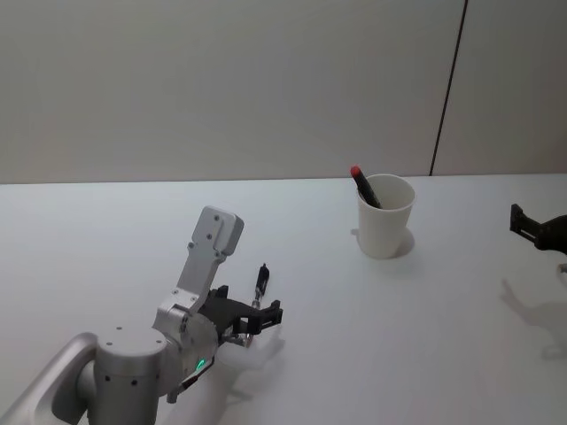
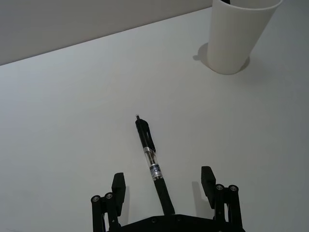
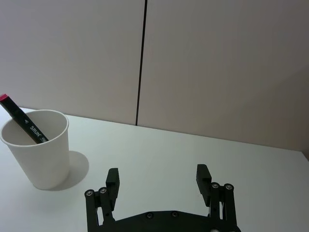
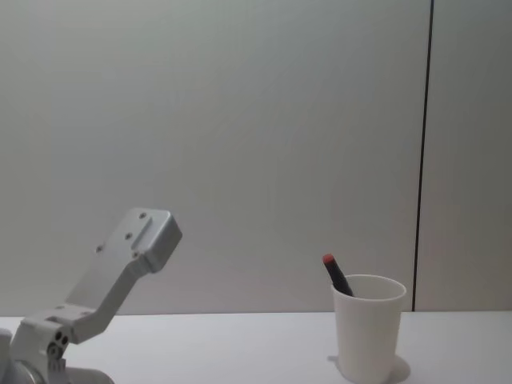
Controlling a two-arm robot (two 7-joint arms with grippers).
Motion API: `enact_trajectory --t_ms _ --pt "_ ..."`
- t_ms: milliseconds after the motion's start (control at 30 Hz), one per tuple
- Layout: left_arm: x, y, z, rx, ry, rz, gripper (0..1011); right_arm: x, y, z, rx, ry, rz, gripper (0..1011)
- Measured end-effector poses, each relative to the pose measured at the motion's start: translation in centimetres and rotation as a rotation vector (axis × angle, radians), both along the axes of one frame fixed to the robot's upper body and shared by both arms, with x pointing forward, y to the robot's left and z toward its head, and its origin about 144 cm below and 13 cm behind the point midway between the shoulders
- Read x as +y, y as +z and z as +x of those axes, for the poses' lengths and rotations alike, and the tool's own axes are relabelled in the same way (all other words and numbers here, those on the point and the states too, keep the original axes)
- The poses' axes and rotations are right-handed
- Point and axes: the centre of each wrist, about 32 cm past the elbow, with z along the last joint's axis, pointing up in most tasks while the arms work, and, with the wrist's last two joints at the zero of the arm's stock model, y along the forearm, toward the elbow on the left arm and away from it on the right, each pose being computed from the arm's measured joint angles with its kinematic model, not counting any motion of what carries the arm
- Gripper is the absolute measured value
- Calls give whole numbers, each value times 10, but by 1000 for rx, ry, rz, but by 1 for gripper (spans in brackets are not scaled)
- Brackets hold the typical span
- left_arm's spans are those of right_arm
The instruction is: Place the pen into the pen holder.
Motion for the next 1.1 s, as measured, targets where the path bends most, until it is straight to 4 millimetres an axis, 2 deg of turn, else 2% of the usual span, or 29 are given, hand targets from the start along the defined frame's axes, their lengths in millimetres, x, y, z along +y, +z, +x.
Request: enact_trajectory --t_ms 1100 --pt "9 -21 14 53 -27 25 1000 0 0 0 0 0 0 1001"
